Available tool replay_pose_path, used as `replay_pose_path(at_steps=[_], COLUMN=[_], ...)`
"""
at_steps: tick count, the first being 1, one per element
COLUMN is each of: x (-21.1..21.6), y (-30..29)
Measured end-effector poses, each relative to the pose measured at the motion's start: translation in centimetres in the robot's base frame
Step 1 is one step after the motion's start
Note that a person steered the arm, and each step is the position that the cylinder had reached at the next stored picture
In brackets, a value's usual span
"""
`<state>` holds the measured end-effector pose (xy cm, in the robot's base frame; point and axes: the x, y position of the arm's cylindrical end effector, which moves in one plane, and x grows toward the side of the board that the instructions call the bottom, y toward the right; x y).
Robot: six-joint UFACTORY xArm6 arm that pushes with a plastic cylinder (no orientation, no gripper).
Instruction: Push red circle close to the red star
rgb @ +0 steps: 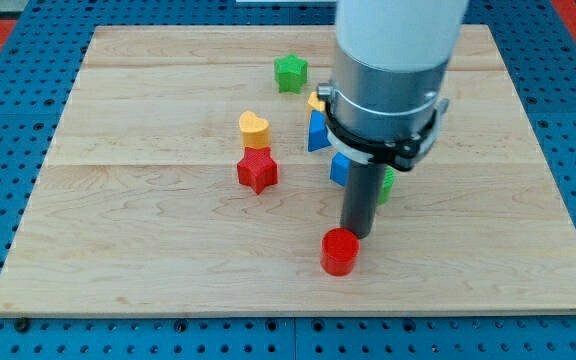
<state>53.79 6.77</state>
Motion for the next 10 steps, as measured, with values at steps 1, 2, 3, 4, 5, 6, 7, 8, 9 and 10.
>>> replay_pose_path(at_steps=[1,2,3,4,5,6,7,8,9,10], x=[1.4,3.8,4.6,3.2,1.7,3.9,1.5,-2.7,0.0,-1.5], y=[0.9,3.5,-0.4,-6.2,-9.4,-10.4,-11.5,-11.4,-7.8,-2.9])
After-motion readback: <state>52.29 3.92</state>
